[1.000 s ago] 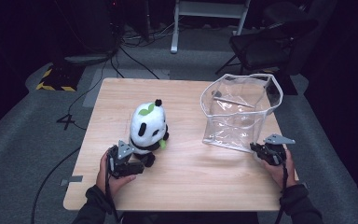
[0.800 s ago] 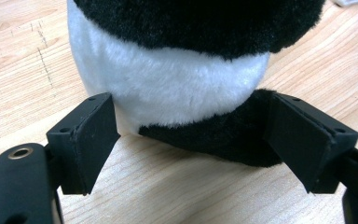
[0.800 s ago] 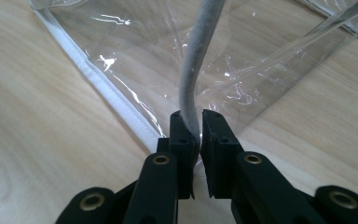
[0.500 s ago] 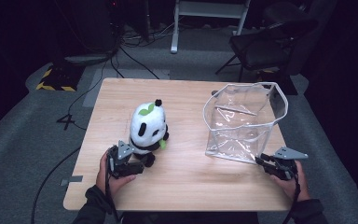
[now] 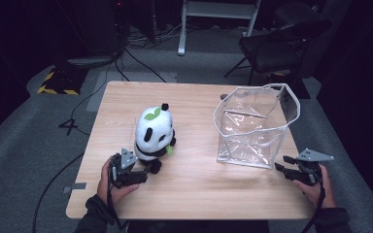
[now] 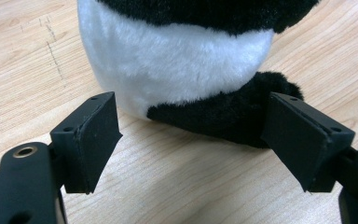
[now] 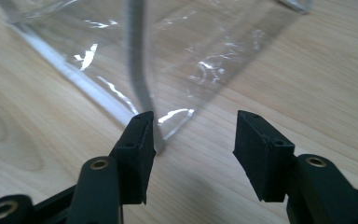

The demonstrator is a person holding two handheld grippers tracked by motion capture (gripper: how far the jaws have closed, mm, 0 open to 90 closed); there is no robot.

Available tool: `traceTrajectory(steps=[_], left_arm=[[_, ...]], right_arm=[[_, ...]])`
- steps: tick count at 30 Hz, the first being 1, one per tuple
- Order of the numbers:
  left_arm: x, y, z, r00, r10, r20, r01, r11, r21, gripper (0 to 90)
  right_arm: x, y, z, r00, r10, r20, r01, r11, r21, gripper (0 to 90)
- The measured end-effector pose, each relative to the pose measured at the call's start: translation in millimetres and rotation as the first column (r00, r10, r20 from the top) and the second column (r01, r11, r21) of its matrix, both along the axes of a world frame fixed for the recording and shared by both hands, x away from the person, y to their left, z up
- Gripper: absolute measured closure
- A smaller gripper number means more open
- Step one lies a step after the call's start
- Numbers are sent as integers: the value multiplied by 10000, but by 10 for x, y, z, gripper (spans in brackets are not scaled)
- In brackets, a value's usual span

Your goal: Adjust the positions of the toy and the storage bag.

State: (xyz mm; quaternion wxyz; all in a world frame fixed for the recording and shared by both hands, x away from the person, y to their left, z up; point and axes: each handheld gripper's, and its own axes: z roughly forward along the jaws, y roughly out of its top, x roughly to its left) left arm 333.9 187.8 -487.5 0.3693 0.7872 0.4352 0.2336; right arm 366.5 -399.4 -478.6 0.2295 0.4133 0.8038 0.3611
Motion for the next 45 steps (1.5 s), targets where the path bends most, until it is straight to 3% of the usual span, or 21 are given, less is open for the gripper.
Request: traceTrajectory(steps=[3, 4, 5, 9, 14, 15, 16, 17, 19, 20, 23, 24, 26, 27, 28, 33, 39, 45], left_arm=[[0, -7, -6, 10000, -13, -17, 13, 10000, 81, 189], [1, -10, -6, 10000, -29, 1, 29, 10000, 70, 189], [1, -10, -6, 10000, -29, 1, 29, 10000, 70, 189], [21, -32, -31, 9999, -58, -105, 59, 9999, 104, 190], [23, -46, -43, 9998, -179, -117, 180, 9997, 168, 190], [25, -45, -46, 9998, -158, -142, 160, 9998, 137, 190], [31, -42, -48, 9997, -169, -173, 172, 9997, 147, 189], [35, -46, -54, 9996, -173, -204, 176, 9998, 134, 189], [33, -50, -54, 9996, -192, -187, 195, 9997, 165, 189], [32, -53, -53, 9996, -233, -171, 237, 9995, 218, 189], [31, -58, -56, 9995, -261, -164, 265, 9993, 254, 189], [34, -59, -60, 9994, -274, -204, 279, 9994, 228, 189], [39, -58, -66, 9992, -318, -221, 323, 9992, 214, 189], [40, -59, -67, 9992, -339, -223, 344, 9992, 219, 189], [40, -62, -67, 9992, -350, -201, 355, 9991, 240, 189], [38, -58, -69, 9992, -329, -209, 334, 9992, 242, 190], [43, -51, -69, 9992, -324, -223, 330, 9991, 271, 191], [40, -50, -68, 9991, -356, -226, 363, 9989, 293, 191]], right_arm=[[2, -60, 13, 9999, -109, 8, 108, 9996, 258, 486], [26, -102, 42, 9983, -568, 159, 563, 9980, 274, 484], [26, -102, 42, 9983, -568, 159, 563, 9980, 274, 484], [192, -131, 80, 9892, -1412, 381, 1404, 9898, 247, 468], [530, -135, -18, 9800, -1988, 74, 1982, 9789, 490, 403], [530, -135, -18, 9800, -1988, 74, 1982, 9789, 490, 403], [581, -141, -30, 9779, -2089, -87, 2090, 9757, 651, 394], [665, -153, -41, 9750, -2204, -299, 2224, 9679, 1168, 386], [705, -145, -44, 9744, -2208, -412, 2243, 9671, 1199, 386], [782, -111, -54, 9690, -2452, -314, 2470, 9655, 827, 383], [855, -94, -67, 9639, -2643, -326, 2662, 9602, 850, 375], [951, -86, -87, 9639, -2562, -718, 2624, 9600, 972, 346], [993, -75, -96, 9638, -2490, -952, 2590, 9592, 1130, 338], [1019, -53, -107, 9652, -2491, -796, 2567, 9606, 1070, 345], [1069, -10, -117, 9698, -2253, -931, 2357, 9643, 1207, 350], [1158, 85, -112, 9693, -2216, -1067, 2338, 9648, 1207, 348], [1243, 315, -87, 9813, -1662, -966, 1744, 9812, 830, 354], [1287, 489, -115, 9836, -1485, -1021, 1576, 9836, 879, 374]])
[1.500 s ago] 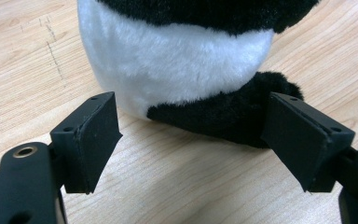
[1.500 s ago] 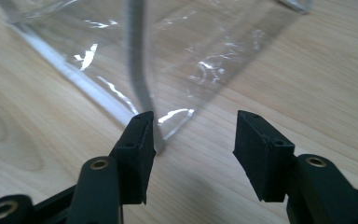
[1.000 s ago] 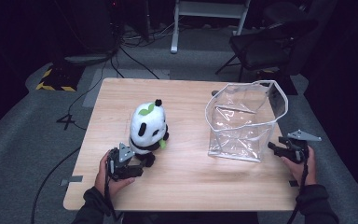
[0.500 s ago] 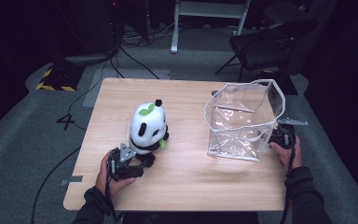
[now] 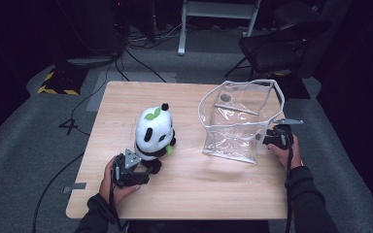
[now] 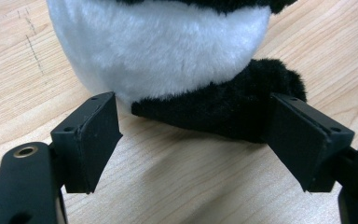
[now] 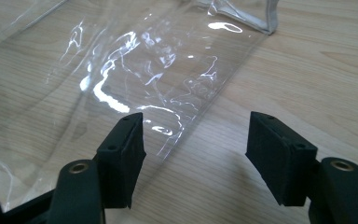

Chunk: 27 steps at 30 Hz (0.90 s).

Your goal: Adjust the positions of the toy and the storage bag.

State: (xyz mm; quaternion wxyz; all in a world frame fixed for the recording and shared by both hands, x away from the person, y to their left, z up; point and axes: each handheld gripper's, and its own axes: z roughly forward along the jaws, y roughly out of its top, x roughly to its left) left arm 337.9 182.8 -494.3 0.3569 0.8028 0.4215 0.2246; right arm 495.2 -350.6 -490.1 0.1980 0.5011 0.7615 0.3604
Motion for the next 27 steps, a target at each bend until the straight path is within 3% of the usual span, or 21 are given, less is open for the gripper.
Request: traceTrajectory(steps=[9, 18, 24, 27], left_arm=[[-2, 7, 10, 10000, -3, 63, 3, 10000, -29, 192], [-7, 16, 30, 9999, 57, 146, -55, 9999, -103, 189], [17, 36, 43, 9997, 215, 141, -210, 9993, -312, 174], [29, 32, 68, 9994, 266, 219, -254, 9982, -542, 163]], right_arm=[[-14, 192, 5, 9993, 386, -11, -386, 9990, -221, 374], [-62, 270, -5, 9982, 591, 109, -589, 9981, -203, 381], [-175, 271, 15, 9964, 825, 210, -822, 9965, -150, 315], [-278, 283, 40, 9931, 1118, 342, -1105, 9932, -372, 307]])
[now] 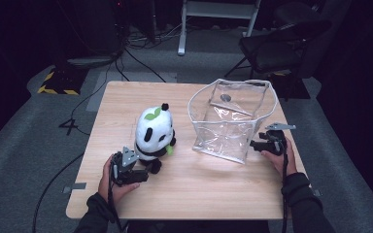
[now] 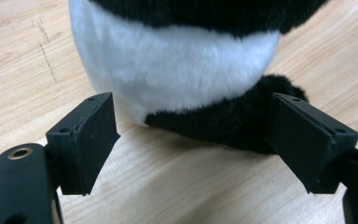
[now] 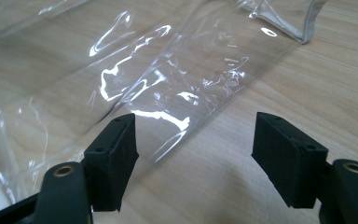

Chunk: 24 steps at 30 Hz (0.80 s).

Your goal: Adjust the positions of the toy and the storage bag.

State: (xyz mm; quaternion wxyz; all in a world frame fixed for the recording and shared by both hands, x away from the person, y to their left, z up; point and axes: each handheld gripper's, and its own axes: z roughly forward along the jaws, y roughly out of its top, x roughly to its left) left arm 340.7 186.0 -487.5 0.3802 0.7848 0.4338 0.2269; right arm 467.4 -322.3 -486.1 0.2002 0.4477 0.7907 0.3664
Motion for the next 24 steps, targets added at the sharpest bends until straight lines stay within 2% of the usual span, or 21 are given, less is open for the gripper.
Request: traceTrajectory(steps=[1, 3, 4, 5, 9, 11, 12, 15, 16, 17, 21, 22, 24], left_arm=[[1, 1, 12, 10000, -26, 22, 25, 10000, 46, 161], [1, -8, 23, 9999, -84, 63, 85, 10000, -48, 160], [1, -13, 25, 9999, -107, 74, 108, 9999, -78, 160], [-1, -22, 25, 10000, -60, 79, 60, 10000, -35, 160], [-13, -40, 22, 9999, -122, 89, 120, 9998, 173, 161], [-8, -41, 17, 9998, -170, 64, 169, 9997, 160, 161], [-13, -45, 16, 9998, -176, 60, 175, 9997, 184, 161], [-24, -51, 17, 9998, -161, 83, 160, 9996, 217, 161], [-29, -53, 18, 9998, -146, 100, 144, 9997, 205, 161], [-30, -52, 18, 9998, -165, 112, 163, 9997, 205, 161], [-34, -49, 15, 9997, -219, 100, 216, 9995, 251, 162], [-35, -49, 14, 9997, -222, 92, 220, 9995, 244, 162], [-32, -48, 14, 9997, -215, 87, 213, 9995, 236, 162]], right_arm=[[-37, 5, 15, 9999, 94, 56, -93, 9998, -166, 305], [-98, 11, 40, 9995, 306, 114, -306, 9995, -51, 318], [-171, 34, 51, 9990, 403, 210, -400, 9991, -164, 320], [-171, 34, 51, 9990, 403, 210, -400, 9991, -164, 320], [-368, 58, 48, 9944, 1018, 283, -1011, 9945, -267, 284], [-459, 78, 86, 9917, 1229, 387, -1231, 9924, 18, 283], [-549, 120, 109, 9875, 1475, 560, -1484, 9889, 119, 307], [-615, 170, 98, 9879, 1419, 632, -1426, 9898, 67, 304], [-664, 210, 72, 9865, 1542, 550, -1553, 9877, 173, 267], [-664, 210, 72, 9865, 1542, 550, -1553, 9877, 173, 267], [-780, 277, 74, 9830, 1742, 577, -1748, 9846, 59, 256], [-839, 325, 79, 9808, 1831, 676, -1827, 9831, -127, 242], [-859, 360, 83, 9830, 1701, 697, -1690, 9854, -210, 243]])
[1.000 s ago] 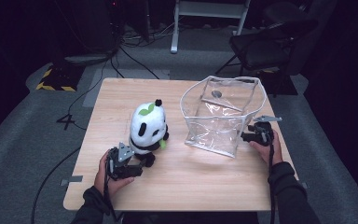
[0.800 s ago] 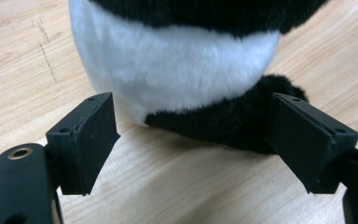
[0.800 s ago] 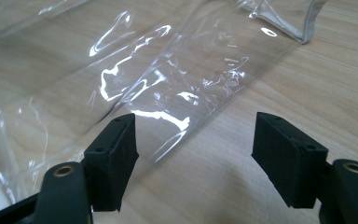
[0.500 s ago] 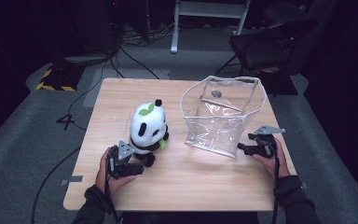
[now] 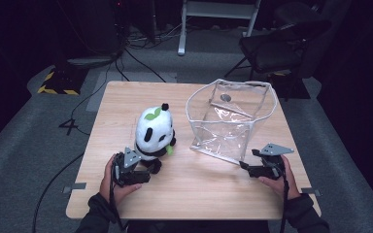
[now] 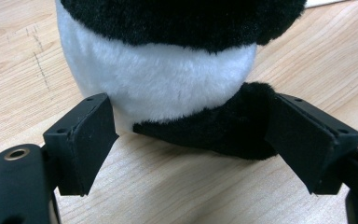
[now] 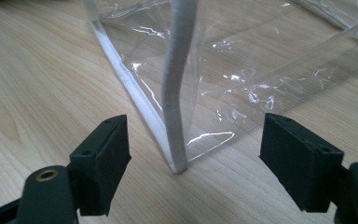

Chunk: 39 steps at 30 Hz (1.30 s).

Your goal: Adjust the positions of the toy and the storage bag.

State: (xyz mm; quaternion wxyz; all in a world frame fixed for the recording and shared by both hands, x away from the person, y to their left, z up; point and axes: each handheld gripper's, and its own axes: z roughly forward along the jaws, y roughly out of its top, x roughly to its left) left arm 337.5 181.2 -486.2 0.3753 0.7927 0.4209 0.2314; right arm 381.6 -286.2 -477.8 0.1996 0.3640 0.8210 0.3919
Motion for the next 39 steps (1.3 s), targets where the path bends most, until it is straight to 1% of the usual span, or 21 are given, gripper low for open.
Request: traceTrajectory(steps=[3, 5, 6, 7, 8, 10, 11, 13, 15, 19, 20, 21, 26, 27, 28, 29, 32, 36, 37, 38, 39], left_arm=[[-2, -10, -2, 10000, 35, 8, -35, 10000, 9, 163], [-5, -12, 0, 10000, 34, 38, -34, 10000, 50, 164], [-1, -9, -2, 10000, 41, 21, -41, 10000, 12, 166], [-1, -9, -2, 10000, 41, 21, -41, 10000, 12, 166], [4, -4, -1, 10000, 27, 17, -27, 10000, 39, 166], [5, -2, -3, 10000, 6, 2, -6, 10000, 42, 166], [6, -1, -5, 10000, 2, -4, -2, 10000, 55, 166], [8, -1, -6, 10000, -3, -7, 3, 10000, 66, 166], [6, -6, -6, 10000, -24, -4, 24, 10000, 91, 167], [2, -8, -4, 10000, -30, 10, 30, 9999, 103, 167], [2, -4, -4, 10000, -33, 11, 33, 9999, 97, 169], [2, -4, -4, 10000, -33, 11, 33, 9999, 97, 169], [-2, -4, -6, 10000, -31, 1, 31, 10000, 67, 169], [-5, 0, -3, 10000, -40, 14, 40, 10000, 68, 169], [-6, 11, 2, 10000, -22, 15, 22, 10000, 40, 171], [-6, 11, 2, 10000, -22, 15, 22, 10000, 40, 171], [-7, 19, 6, 10000, -34, 16, 34, 10000, 44, 171], [-14, 17, 12, 9999, -69, 89, 69, 10000, 12, 167], [-14, 17, 12, 9999, -47, 95, 47, 10000, -43, 166], [-11, 19, 15, 9999, -44, 98, 45, 10000, -39, 164], [-11, 19, 15, 9999, -44, 98, 45, 10000, -39, 163]], right_arm=[[18, 93, -20, 9998, -209, 46, 209, 9998, -28, 250], [76, 140, -68, 9996, -236, -170, 237, 9997, 60, 276], [128, 190, -109, 9987, -426, -278, 428, 9991, 69, 345], [128, 190, -109, 9987, -426, -278, 428, 9991, 69, 345], [143, 206, -122, 9992, -310, -248, 314, 9994, 154, 403], [160, 243, -142, 9982, -604, -66, 602, 9979, -233, 547], [164, 240, -146, 9981, -617, -34, 615, 9977, -288, 571], [176, 213, -148, 9990, -422, -134, 420, 9990, -117, 641], [161, 204, -137, 9995, -313, 42, 314, 9994, -175, 751], [153, 173, -142, 9999, 115, 57, -115, 9998, -134, 833], [137, 138, -148, 9989, 460, -63, -460, 9989, 38, 855], [137, 138, -148, 9989, 460, -63, -460, 9989, 38, 855], [65, 64, -144, 9904, 1374, -122, -1374, 9905, 35, 869], [42, 46, -141, 9868, 1607, -172, -1606, 9870, 117, 869], [-4, 2, -142, 9788, 2033, -244, -2029, 9790, 179, 869], [-4, 2, -142, 9788, 2033, -244, -2029, 9790, 179, 869], [-106, -52, -123, 9712, 2373, -208, -2375, 9714, -41, 869], [-169, -114, -122, 9691, 2451, -286, -2455, 9693, -105, 845], [-183, -135, -124, 9690, 2455, -264, -2457, 9693, -55, 796], [-212, -168, -115, 9764, 2155, -164, -2158, 9763, -179, 624], [-212, -168, -115, 9764, 2155, -164, -2158, 9763, -179, 624]])
